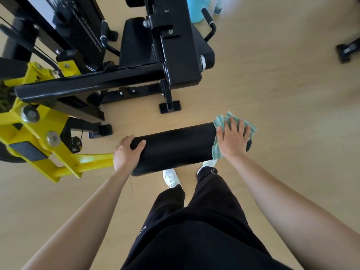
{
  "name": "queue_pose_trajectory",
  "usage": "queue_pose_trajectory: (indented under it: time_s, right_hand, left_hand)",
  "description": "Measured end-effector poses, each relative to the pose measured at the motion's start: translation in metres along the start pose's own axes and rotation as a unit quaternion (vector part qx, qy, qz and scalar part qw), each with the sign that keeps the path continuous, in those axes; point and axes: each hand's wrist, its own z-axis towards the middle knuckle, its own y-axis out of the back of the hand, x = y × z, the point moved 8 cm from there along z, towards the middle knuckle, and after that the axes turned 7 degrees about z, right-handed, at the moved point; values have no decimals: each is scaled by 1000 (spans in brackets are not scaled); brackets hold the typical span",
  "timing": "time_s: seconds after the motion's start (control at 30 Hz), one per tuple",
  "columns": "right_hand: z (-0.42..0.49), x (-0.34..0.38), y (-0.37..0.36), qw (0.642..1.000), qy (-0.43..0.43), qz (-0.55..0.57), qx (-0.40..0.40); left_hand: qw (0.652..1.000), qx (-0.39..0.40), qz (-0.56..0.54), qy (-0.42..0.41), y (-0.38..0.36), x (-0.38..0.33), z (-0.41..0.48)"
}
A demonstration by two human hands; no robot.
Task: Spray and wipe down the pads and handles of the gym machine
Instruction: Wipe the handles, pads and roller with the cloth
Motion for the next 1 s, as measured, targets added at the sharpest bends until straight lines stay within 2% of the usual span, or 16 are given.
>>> queue_pose_trajectory:
  time_s: [0.13,0.5,0.67,0.8,0.9,1.0]
  right_hand:
    - [-8,21,-10,1000,26,5,6]
    - [-55,164,-58,961,258,-13,93]
    - [-88,219,-87,926,343,-49,147]
    - [-114,241,-106,895,416,-71,145]
    - [-114,231,-104,891,433,-65,118]
    - [-96,200,-88,923,371,-44,90]
  left_hand:
    - [999,-16,26,-15,3,0,-10]
    - [998,-59,-13,-17,2,16,-35]
    - [988,-95,-117,18,5,26,-52]
    - [953,-111,-269,80,1,41,-72]
    - [934,-115,-322,104,-2,43,-84]
    - [939,-117,-311,92,-3,42,-86]
